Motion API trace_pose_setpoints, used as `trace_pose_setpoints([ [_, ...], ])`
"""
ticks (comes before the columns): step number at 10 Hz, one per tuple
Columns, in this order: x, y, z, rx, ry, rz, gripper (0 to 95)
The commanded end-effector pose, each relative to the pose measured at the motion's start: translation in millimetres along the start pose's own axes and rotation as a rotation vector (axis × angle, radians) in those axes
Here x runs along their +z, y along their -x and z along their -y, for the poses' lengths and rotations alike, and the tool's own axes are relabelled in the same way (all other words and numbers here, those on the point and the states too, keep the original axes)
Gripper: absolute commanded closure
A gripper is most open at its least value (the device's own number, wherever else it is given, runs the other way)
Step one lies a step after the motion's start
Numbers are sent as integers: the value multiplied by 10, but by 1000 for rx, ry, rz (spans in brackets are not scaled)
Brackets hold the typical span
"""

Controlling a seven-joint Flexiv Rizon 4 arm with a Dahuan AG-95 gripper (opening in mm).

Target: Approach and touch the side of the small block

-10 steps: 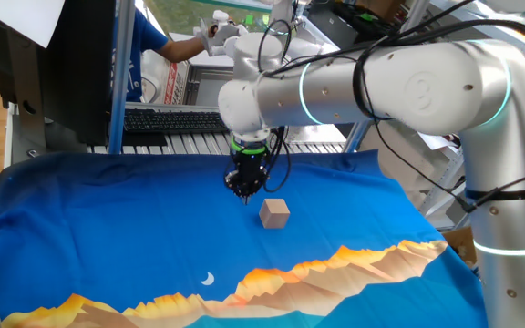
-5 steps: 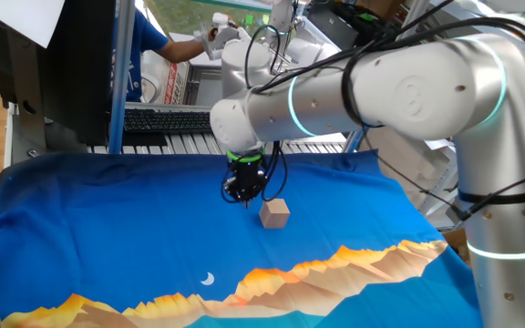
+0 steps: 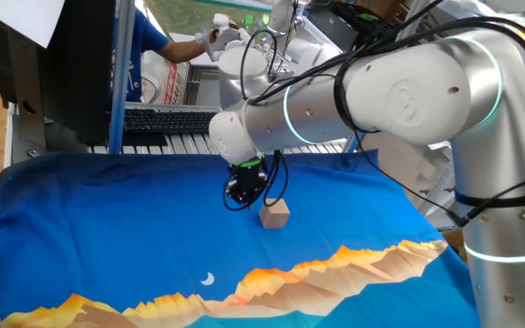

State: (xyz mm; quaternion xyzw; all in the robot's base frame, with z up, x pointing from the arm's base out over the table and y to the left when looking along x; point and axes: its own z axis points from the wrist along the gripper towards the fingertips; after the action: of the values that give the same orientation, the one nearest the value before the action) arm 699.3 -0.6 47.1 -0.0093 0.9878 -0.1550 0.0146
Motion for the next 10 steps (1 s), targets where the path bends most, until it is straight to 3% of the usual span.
trace_pose_setpoints([
  [1, 8, -3, 3, 1, -4, 2, 950],
  [4, 30, -9, 35, 9, -5, 6, 950],
  [6, 52, -14, 66, 4, -21, 18, 950],
  [10, 44, -2, 103, -10, -32, 12, 950],
])
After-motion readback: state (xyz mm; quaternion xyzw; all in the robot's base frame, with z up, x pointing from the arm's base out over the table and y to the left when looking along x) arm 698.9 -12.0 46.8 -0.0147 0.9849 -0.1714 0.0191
